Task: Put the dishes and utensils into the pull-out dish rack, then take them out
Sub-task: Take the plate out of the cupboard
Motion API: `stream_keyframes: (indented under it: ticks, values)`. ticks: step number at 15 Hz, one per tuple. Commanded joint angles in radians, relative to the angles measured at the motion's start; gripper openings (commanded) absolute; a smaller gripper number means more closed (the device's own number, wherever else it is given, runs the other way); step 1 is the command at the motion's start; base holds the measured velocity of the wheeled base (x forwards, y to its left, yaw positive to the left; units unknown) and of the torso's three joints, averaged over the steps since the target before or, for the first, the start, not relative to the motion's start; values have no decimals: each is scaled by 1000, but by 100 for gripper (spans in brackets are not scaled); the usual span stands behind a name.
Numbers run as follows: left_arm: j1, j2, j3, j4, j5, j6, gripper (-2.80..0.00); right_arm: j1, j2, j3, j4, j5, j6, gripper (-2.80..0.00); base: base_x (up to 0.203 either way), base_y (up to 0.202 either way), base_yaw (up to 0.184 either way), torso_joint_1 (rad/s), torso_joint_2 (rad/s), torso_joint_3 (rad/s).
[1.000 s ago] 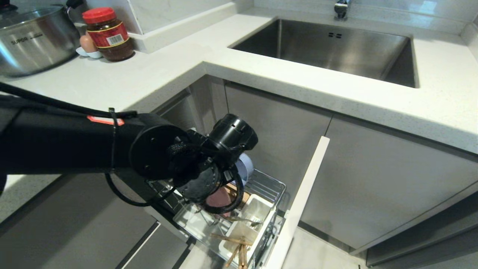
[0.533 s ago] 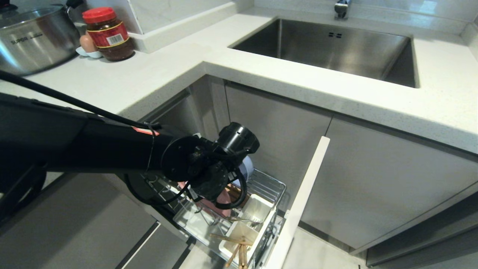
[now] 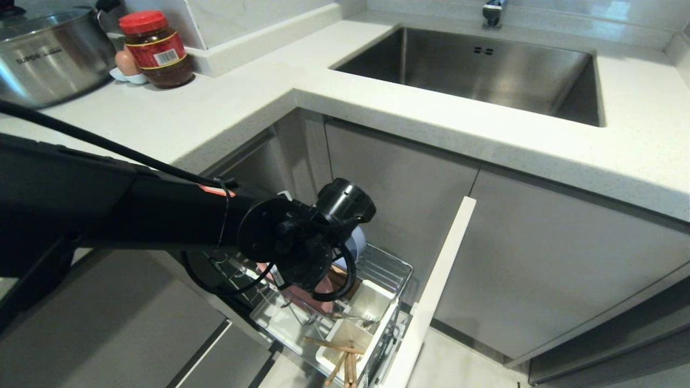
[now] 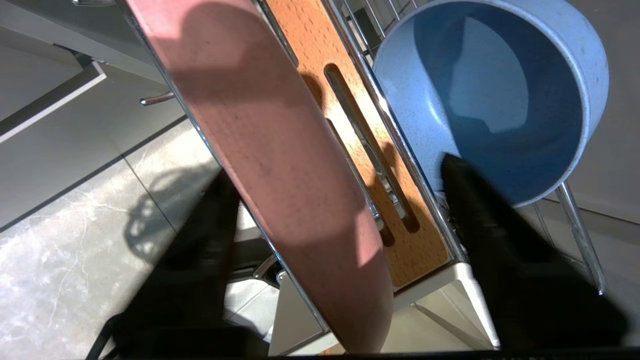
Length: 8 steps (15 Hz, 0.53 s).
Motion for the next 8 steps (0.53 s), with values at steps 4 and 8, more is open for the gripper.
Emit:
stream_keyframes:
  ticks: [4,8]
  values:
    - [-10,-16,-2,6,6,-7,-280,0,-2,0,0,0,1,-280,0,0,0,0,0,0]
    - [-19,-19,-2,8,7,-12,-280,0,-2,0,0,0,1,-280,0,0,0,0,0,0]
